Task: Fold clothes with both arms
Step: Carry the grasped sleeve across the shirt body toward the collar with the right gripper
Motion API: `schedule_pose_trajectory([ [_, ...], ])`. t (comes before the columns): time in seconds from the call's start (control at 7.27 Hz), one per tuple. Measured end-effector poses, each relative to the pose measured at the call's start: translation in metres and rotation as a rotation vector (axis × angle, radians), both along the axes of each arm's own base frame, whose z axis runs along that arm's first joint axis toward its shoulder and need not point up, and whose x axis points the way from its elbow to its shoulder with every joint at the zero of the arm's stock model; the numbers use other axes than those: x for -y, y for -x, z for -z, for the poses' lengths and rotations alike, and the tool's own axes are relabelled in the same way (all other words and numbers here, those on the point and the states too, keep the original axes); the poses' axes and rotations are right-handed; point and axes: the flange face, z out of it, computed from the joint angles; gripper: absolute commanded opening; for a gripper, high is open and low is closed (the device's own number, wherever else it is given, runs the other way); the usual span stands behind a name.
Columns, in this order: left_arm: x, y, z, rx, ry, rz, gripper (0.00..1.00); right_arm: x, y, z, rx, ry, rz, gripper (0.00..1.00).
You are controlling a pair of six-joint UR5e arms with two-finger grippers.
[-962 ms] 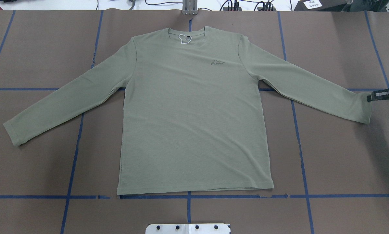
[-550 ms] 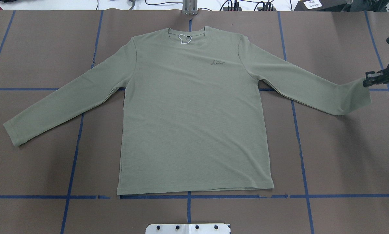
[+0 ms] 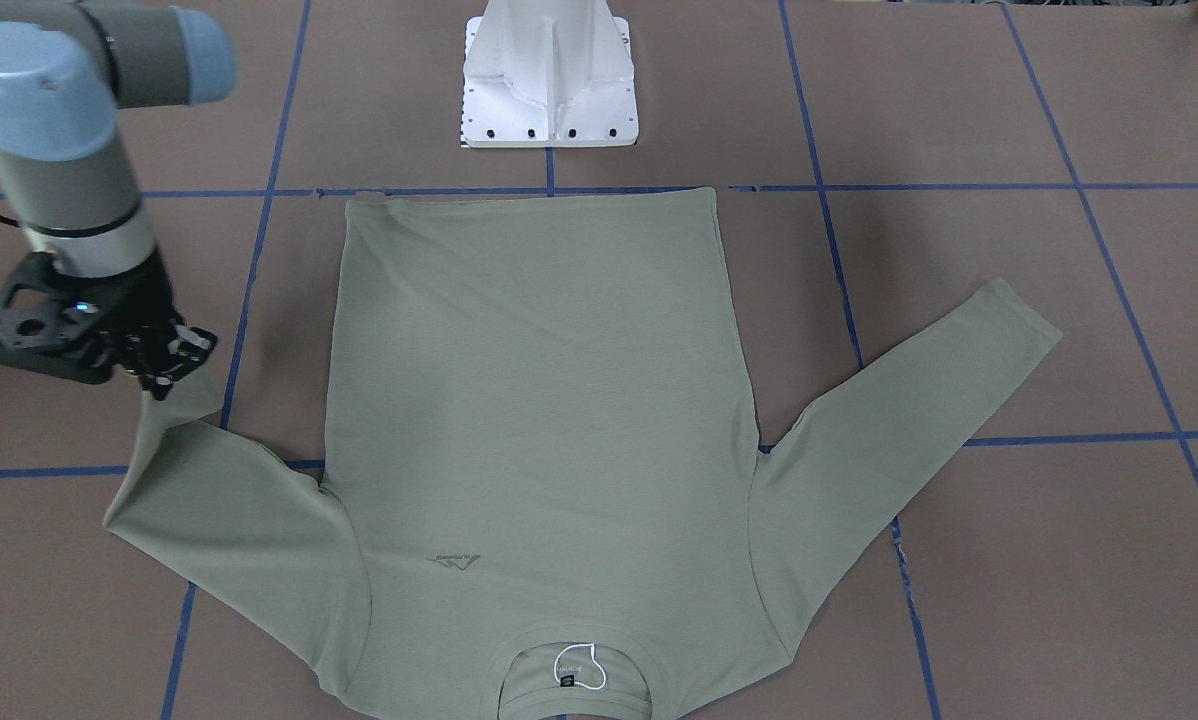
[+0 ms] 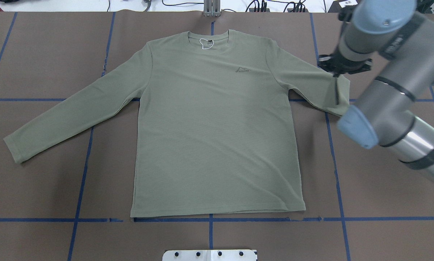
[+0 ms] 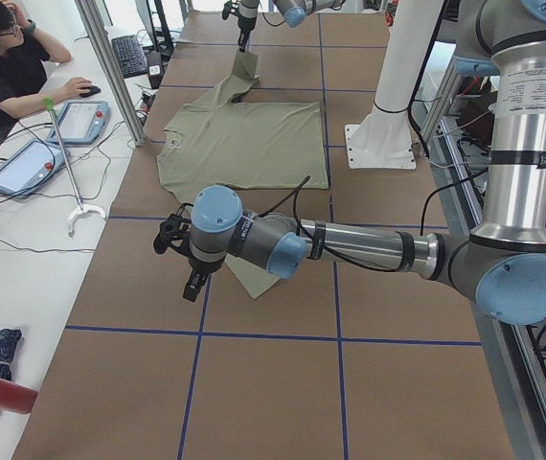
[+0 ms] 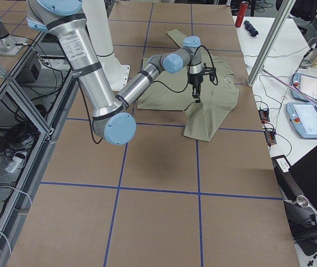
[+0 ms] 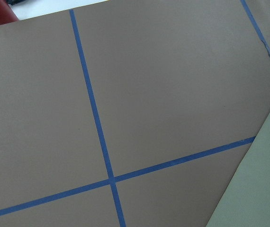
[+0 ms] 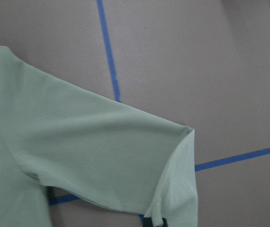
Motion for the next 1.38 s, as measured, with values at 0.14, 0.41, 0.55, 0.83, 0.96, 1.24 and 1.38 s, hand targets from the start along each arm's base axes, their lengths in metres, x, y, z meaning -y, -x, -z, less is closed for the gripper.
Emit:
schedule_pose_trajectory([
  [0.14, 0.0, 0.0, -0.001, 0.0, 0.001, 0.0, 1.0, 0.013, 0.049, 0.049, -0.017, -0.013, -0.031, 0.0],
  [0.41, 0.0, 0.0, -0.001, 0.0, 0.002, 0.0, 1.0, 0.035, 0.112, 0.14, -0.021, -0.068, -0.05, 0.0],
  [0.55, 0.0, 0.0, -0.001, 0.0, 0.002, 0.0, 1.0, 0.042, 0.136, 0.177, -0.018, -0.101, -0.05, 0.0],
  [0.83, 0.0, 0.0, -0.002, 0.0, 0.004, 0.0, 1.0, 0.048, 0.198, 0.228, -0.016, -0.182, -0.04, 0.0],
  [0.96, 0.0, 0.0, -0.003, 0.0, 0.006, -0.001, 1.0, 0.043, 0.223, 0.242, -0.014, -0.221, -0.03, 0.0],
  [1.24, 0.0, 0.0, -0.005, 0.0, 0.009, -0.001, 1.0, 0.025, 0.274, 0.265, -0.039, -0.276, -0.013, 0.0],
  [1.38, -0.001, 0.0, -0.006, 0.0, 0.011, -0.001, 1.0, 0.015, 0.3, 0.271, -0.046, -0.305, -0.008, 0.0],
])
